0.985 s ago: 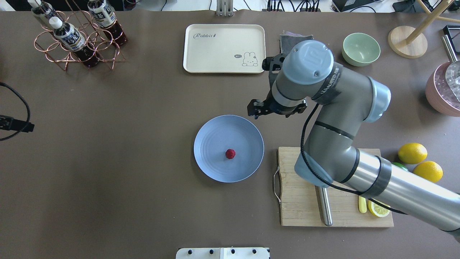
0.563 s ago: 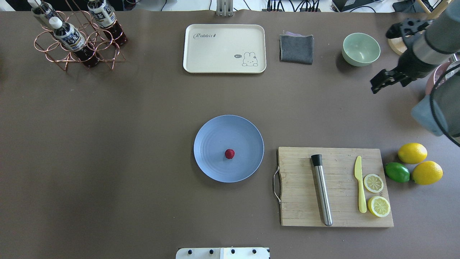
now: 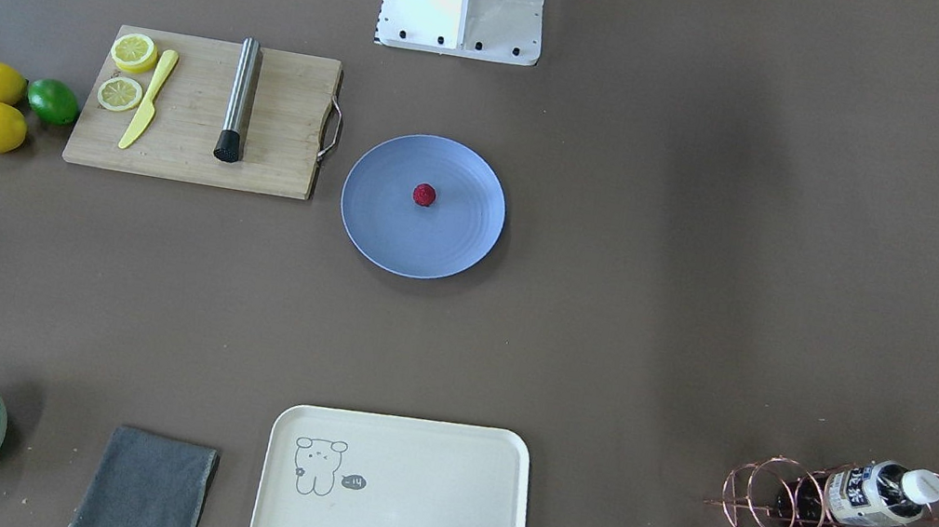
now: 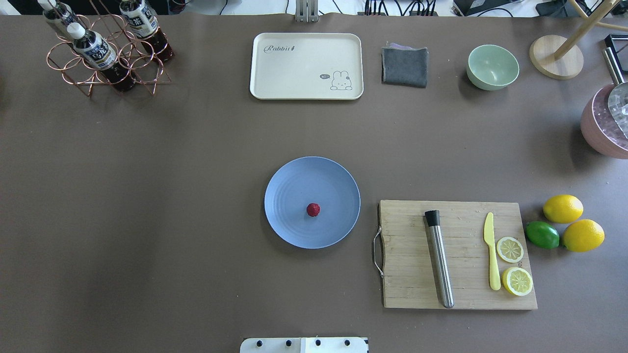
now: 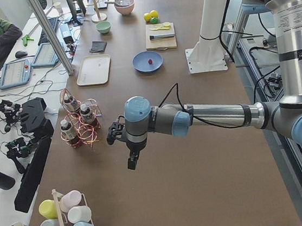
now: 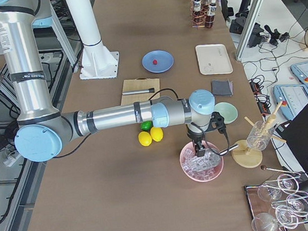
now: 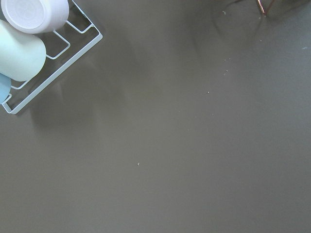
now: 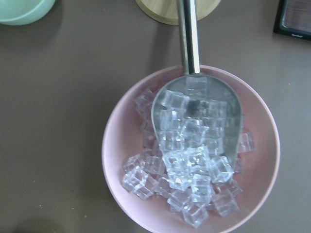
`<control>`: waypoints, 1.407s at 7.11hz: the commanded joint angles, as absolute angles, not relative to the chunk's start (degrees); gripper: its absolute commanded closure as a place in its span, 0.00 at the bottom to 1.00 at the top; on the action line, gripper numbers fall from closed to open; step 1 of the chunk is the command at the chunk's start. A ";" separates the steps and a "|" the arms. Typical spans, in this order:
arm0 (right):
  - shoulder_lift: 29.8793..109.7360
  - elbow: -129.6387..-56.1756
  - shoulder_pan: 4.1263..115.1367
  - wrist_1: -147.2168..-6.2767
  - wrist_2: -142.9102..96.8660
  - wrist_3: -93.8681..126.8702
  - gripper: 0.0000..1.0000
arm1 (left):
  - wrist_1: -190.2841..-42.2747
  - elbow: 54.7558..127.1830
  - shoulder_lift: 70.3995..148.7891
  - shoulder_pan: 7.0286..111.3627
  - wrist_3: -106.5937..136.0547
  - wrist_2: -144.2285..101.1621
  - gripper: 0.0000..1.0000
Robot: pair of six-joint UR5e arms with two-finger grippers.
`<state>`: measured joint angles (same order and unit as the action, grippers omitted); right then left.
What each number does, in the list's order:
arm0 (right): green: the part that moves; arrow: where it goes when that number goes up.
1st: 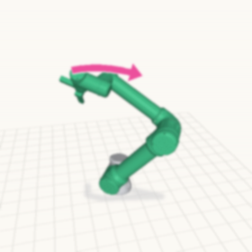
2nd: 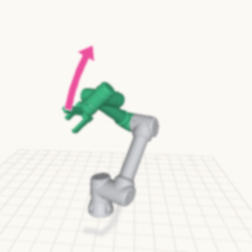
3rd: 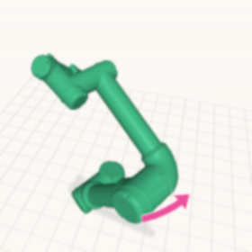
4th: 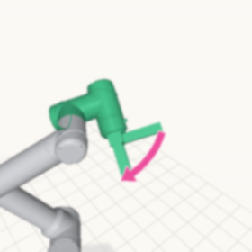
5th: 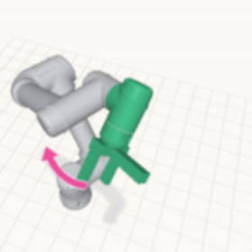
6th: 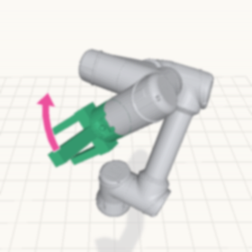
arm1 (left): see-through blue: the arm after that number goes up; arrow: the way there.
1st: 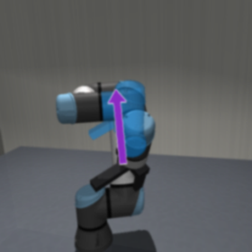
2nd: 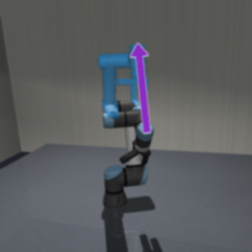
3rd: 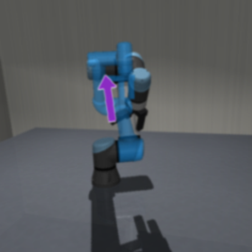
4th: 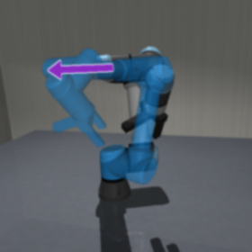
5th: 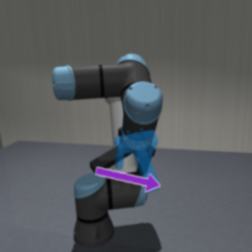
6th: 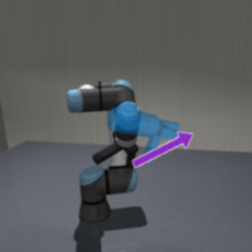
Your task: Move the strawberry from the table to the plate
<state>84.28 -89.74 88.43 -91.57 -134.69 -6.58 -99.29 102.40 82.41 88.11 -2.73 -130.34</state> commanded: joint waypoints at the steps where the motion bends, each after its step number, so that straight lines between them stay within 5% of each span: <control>1: 85.43 -88.16 91.14 -91.49 -134.39 -8.18 0.00 | -99.32 101.78 82.62 88.24 -2.81 -130.61 0.02; 10: 87.63 -88.42 94.66 -91.58 -135.00 -7.82 0.00 | -98.79 100.46 82.18 90.62 -2.81 -130.52 0.02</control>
